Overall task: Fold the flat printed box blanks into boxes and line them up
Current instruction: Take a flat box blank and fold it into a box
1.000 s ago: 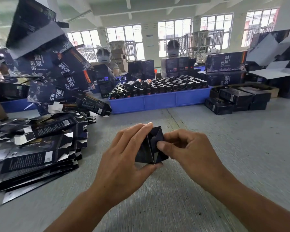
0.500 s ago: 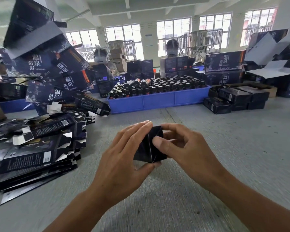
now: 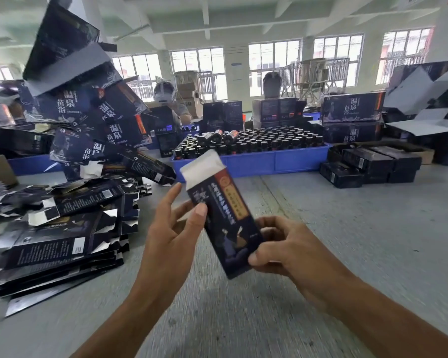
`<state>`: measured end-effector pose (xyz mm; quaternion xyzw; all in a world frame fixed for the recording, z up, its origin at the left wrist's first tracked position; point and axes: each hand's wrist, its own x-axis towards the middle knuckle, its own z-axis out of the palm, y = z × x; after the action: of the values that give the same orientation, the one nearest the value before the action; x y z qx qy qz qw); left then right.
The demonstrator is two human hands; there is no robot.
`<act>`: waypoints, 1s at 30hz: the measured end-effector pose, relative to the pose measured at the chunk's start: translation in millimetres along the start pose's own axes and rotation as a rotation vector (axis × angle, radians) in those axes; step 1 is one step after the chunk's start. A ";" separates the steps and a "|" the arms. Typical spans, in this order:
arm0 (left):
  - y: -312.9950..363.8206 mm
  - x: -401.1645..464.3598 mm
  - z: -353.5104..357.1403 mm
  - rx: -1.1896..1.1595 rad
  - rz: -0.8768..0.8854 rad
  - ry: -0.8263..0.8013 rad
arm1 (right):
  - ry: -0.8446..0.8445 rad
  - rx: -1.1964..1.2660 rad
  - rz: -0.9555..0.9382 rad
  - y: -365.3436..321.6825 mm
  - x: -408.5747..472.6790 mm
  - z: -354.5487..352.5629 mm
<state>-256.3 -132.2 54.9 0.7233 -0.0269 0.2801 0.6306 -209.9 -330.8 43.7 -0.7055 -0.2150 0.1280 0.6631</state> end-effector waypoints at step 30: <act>12.1 -15.4 6.2 0.186 0.391 -0.097 | 0.226 -0.046 -0.465 -19.5 -16.1 9.2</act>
<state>-271.7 -145.2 58.7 0.7720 -0.1710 0.3634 0.4927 -230.9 -329.8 60.6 -0.6619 -0.2986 -0.1125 0.6782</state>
